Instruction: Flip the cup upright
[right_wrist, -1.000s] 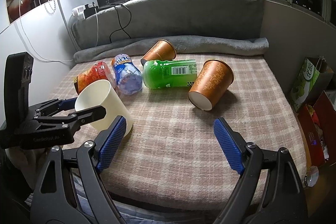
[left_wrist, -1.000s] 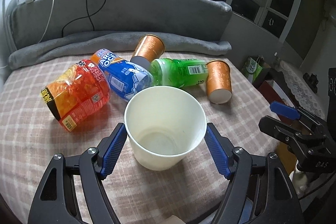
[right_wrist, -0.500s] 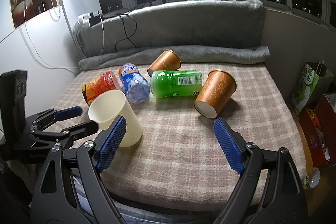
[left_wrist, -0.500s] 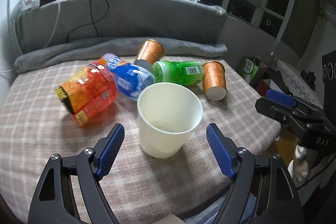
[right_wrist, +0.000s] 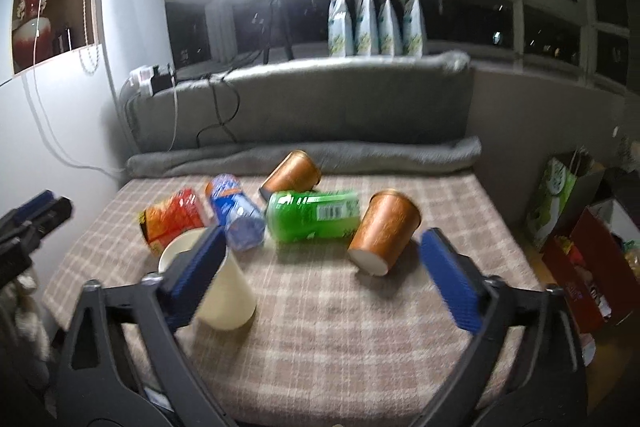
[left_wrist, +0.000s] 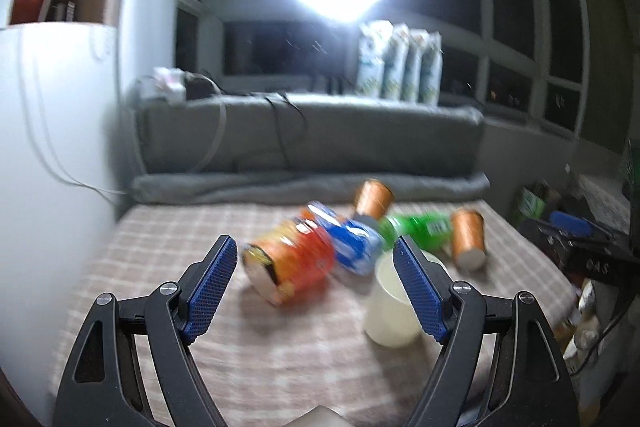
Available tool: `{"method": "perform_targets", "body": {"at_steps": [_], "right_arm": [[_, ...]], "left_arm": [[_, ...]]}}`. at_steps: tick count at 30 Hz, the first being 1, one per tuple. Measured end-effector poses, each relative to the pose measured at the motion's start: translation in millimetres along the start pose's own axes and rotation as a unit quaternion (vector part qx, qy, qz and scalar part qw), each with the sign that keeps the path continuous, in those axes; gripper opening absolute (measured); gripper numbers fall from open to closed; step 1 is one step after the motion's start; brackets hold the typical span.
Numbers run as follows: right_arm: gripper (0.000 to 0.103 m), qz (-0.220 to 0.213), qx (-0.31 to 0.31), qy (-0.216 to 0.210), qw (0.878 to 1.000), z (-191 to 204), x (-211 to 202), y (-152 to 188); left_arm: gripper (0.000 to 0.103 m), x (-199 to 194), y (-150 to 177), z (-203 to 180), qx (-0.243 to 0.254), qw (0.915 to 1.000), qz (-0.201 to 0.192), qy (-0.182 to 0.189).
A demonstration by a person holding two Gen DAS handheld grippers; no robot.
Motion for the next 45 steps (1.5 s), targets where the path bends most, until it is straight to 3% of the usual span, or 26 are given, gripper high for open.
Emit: {"method": "perform_targets", "body": {"at_steps": [4,8,13,45], "right_arm": [[0.103,-0.024,-0.011,0.019,0.999,4,-7,-7],[0.103,-0.037,-0.014,0.027,0.999,6,-9,-10],[0.103,-0.052,-0.008,0.039,0.998,3,-13,-14],[0.103,-0.062,-0.005,0.047,0.997,-2,-16,-18]], "left_arm": [[0.081,-9,-9,8,-0.005,0.9993,-0.030,-0.019],[0.089,-18,-17,11,-0.007,0.9980,-0.055,-0.030],[0.091,-22,-22,14,-0.008,0.9969,-0.068,-0.039],[0.091,-18,-17,10,-0.003,0.9977,-0.056,-0.037]]}}
Point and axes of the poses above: each gripper's, at about its wrist camera, not at the fingertips, and x roughly the way its jaws point, z to its left, y to its underside, the point moved 8 cm from there along x, roughly the way its jaws point, and after that the axes turned 3 degrees about z, right-handed, at the moved point
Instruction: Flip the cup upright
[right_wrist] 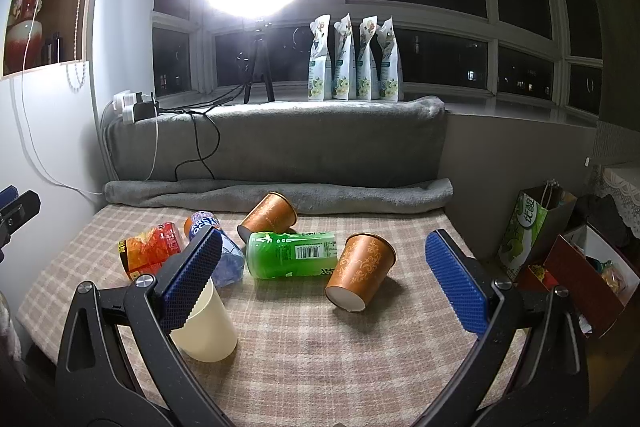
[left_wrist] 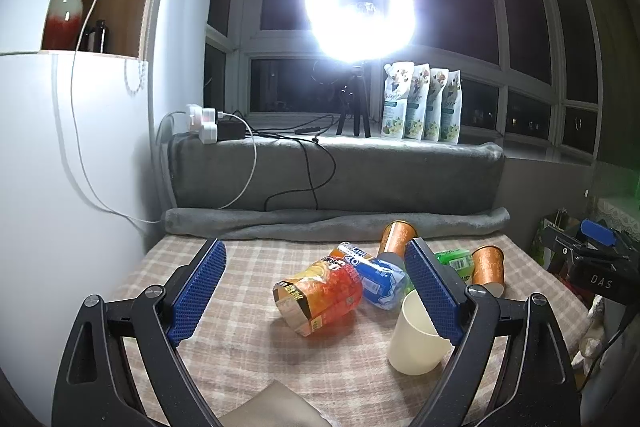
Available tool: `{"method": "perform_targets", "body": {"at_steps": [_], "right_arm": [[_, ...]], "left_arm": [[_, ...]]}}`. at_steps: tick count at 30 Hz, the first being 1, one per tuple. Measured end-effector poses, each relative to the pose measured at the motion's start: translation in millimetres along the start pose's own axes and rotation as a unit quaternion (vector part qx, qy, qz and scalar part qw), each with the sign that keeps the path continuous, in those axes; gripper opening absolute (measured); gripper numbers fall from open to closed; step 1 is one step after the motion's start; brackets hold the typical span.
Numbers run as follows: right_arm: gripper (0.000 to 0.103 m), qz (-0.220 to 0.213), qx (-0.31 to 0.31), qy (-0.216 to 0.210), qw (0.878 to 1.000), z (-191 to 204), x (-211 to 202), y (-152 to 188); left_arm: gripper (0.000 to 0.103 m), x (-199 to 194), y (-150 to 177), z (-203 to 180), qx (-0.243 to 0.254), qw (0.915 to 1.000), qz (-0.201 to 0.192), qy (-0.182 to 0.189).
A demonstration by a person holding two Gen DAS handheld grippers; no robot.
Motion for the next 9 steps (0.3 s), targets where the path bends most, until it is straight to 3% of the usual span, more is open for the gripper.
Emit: {"method": "perform_targets", "body": {"at_steps": [9], "right_arm": [[0.103,0.004,-0.001,-0.002,1.000,0.1,3.4,3.3]], "left_arm": [[0.091,0.7,0.5,1.7,0.000,1.0000,-0.001,-0.002]]}}
Point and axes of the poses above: each gripper's, at about its wrist camera, not at the fingertips, and x roughly the way its jaws point, z to its left, y to its underside, the point moved 8 cm from there along x, roughly the way its jaws point, and after that the axes turned 3 degrees about z, right-handed, at the moved point
